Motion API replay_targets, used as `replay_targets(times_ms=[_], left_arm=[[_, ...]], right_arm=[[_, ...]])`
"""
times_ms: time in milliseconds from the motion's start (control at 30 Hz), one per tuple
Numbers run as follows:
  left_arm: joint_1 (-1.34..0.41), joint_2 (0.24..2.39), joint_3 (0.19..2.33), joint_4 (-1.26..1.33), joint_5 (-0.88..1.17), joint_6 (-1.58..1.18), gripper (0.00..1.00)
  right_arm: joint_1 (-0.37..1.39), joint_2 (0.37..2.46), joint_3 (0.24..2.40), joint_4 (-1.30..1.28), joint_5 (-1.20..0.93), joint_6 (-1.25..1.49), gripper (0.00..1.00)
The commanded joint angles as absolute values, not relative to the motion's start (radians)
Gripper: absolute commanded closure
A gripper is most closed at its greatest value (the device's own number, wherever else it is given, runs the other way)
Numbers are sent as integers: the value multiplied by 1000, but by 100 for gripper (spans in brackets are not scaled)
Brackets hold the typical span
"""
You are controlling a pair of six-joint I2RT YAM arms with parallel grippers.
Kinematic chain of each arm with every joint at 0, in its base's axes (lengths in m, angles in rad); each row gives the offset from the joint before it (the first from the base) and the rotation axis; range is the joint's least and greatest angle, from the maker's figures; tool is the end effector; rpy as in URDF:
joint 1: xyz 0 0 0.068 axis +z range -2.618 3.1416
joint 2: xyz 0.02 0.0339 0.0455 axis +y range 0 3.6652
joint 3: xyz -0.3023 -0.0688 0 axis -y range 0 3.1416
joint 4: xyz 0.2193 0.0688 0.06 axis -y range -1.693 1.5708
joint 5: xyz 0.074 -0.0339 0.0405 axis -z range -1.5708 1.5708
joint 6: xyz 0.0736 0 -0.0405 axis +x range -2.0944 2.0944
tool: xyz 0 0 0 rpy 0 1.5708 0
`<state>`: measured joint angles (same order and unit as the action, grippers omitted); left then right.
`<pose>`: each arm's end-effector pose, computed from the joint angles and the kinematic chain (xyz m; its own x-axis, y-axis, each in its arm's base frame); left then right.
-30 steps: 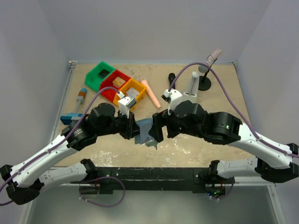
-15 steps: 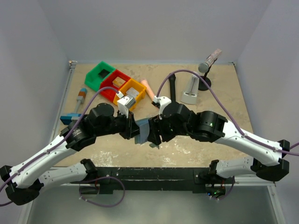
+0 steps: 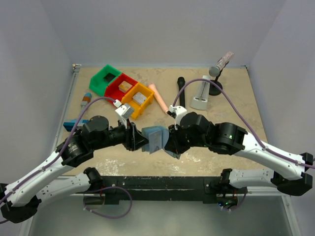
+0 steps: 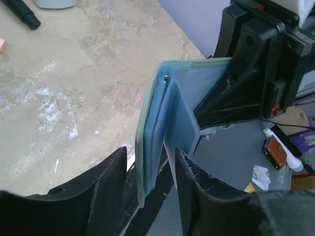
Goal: Take the credit cards out of the card holder
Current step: Open the card holder.
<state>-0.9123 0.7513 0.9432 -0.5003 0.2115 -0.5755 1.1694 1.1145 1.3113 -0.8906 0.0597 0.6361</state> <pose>0.0747 -0.1218 0.3763 -0.6433 -0.0381 -0.7647 0.6503 0.4999 -0.5720 0.0836 0.1856 0.3923 -0.7362 -0.2167 -0.6411 -0.5763 0.6974 0.4260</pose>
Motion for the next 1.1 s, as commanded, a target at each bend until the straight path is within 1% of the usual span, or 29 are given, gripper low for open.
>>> replay_targets(times_ms=[0, 67, 100, 200, 300, 400, 500, 533, 600, 633, 733, 800, 833, 867, 900, 933, 1000, 1033, 1067], left_arm=[[-914, 681, 890, -361, 241, -591, 42], [-914, 648, 856, -339, 226, -598, 30], [-914, 625, 838, -321, 224, -603, 27], [-913, 569, 772, -229, 242, -626, 19], [-913, 555, 738, -167, 275, -643, 17], [-913, 590, 744, -152, 296, -649, 16], [-913, 624, 747, -124, 307, -660, 17], [-913, 635, 747, -114, 310, -661, 19], [-913, 660, 747, -103, 314, -664, 25], [-913, 669, 749, -100, 318, -661, 31], [-913, 683, 746, -106, 308, -660, 59], [-913, 681, 741, -124, 290, -655, 82], [-913, 678, 739, -135, 276, -655, 95], [-913, 673, 738, -152, 252, -655, 100], [-913, 670, 738, -178, 235, -658, 100], [-913, 669, 739, -193, 221, -657, 100], [-913, 676, 758, -250, 186, -658, 100], [-913, 689, 776, -293, 155, -658, 100], [-913, 702, 794, -342, 125, -655, 100]], right_arm=[[1164, 1060, 1293, -827, 40, 640, 100], [1164, 1043, 1286, -824, 35, 644, 100], [1164, 1036, 1282, -822, 34, 646, 100], [1163, 1020, 1275, -815, 26, 652, 100], [1164, 1020, 1275, -811, 14, 653, 100], [1163, 1026, 1276, -801, 3, 655, 100], [1163, 1034, 1278, -787, -21, 652, 100], [1163, 1035, 1275, -782, -29, 650, 100], [1163, 1029, 1267, -769, -49, 647, 100], [1164, 1026, 1259, -761, -52, 646, 100], [1163, 1008, 1240, -746, -60, 643, 100], [1163, 999, 1227, -747, -63, 637, 100], [1163, 994, 1223, -749, -64, 635, 100], [1163, 989, 1217, -749, -66, 634, 100], [1164, 983, 1210, -752, -67, 630, 100], [1163, 979, 1207, -762, -61, 629, 89], [1163, 962, 1198, -787, -35, 626, 49], [1161, 951, 1200, -808, -13, 624, 39], [1163, 942, 1203, -831, -3, 620, 33]])
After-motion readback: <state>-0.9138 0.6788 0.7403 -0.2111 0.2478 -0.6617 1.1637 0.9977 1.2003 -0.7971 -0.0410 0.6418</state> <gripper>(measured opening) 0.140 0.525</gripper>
